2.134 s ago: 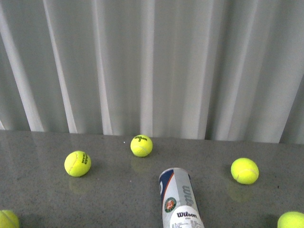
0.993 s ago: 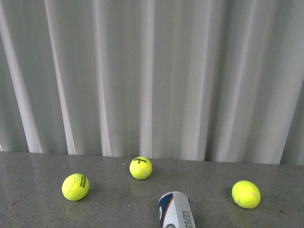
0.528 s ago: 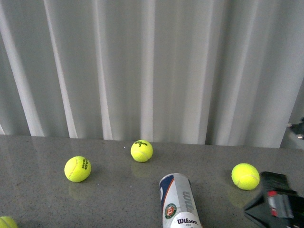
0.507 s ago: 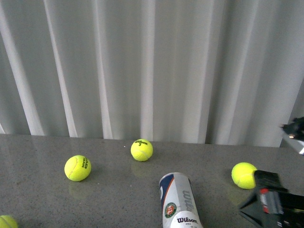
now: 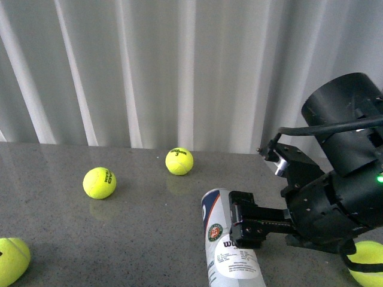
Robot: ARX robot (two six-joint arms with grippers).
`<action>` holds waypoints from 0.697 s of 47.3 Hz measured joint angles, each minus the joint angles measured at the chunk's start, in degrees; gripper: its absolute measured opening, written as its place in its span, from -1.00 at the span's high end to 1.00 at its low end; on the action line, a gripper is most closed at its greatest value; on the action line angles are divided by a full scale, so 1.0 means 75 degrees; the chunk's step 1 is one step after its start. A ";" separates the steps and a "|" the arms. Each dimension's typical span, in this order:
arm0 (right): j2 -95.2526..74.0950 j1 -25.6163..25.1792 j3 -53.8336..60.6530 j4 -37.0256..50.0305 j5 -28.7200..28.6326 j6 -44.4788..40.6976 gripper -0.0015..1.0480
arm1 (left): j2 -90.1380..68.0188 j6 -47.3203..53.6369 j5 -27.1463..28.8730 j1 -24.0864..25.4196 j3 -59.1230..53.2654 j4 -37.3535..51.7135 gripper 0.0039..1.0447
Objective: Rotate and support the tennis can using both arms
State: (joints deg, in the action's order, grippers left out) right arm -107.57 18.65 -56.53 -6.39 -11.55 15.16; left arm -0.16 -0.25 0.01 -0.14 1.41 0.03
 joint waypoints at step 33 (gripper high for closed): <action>-0.2209 0.0289 -0.1853 -0.0312 0.0026 -0.0137 -0.29 | -0.0003 0.0000 0.0000 0.0000 0.0000 0.0000 -0.88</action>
State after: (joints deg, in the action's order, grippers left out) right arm -124.14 20.82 -70.43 -8.73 -11.35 14.13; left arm -0.19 -0.25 0.01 -0.14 1.41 0.03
